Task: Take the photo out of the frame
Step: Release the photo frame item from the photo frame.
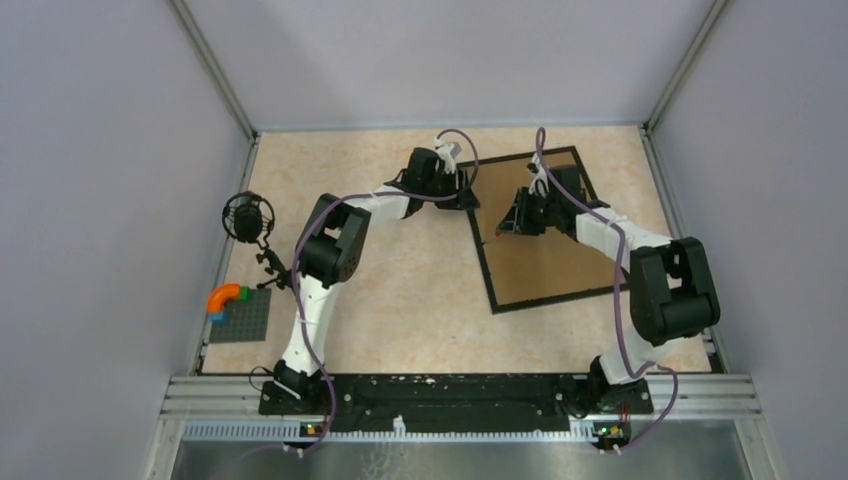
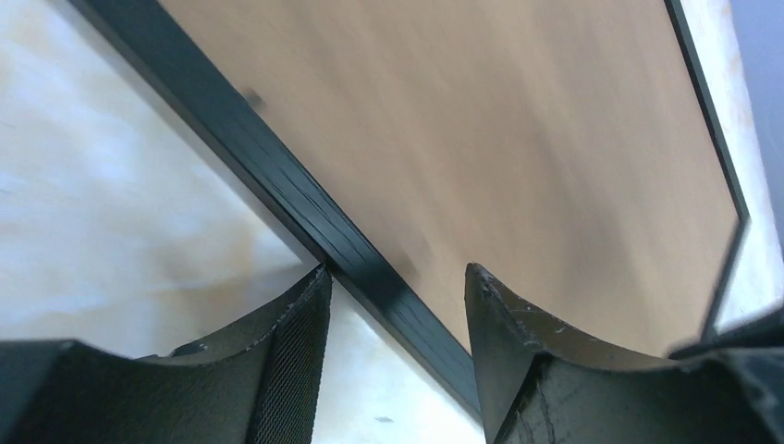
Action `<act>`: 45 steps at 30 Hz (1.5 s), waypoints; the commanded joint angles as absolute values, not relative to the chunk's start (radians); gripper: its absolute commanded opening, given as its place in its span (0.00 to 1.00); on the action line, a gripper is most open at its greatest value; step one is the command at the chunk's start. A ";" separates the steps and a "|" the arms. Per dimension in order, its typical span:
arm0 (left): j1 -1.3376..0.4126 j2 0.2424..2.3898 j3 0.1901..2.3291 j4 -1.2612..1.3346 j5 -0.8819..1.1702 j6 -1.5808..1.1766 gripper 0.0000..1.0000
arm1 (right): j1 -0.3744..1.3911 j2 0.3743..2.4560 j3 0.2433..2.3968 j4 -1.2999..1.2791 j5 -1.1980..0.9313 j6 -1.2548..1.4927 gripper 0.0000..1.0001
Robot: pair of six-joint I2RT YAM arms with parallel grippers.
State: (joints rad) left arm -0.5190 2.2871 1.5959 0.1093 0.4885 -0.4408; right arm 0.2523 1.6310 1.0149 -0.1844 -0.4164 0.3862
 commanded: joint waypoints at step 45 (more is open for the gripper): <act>-0.464 2.354 1.649 -0.043 0.487 -0.254 0.43 | 0.090 1.894 1.167 0.037 -0.857 0.632 0.00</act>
State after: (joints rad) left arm -0.4587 2.3089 1.6394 0.0441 0.5114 -0.3096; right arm 0.1112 1.8839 1.0870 -0.0387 -0.8322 0.6212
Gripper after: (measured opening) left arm 0.456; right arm 0.226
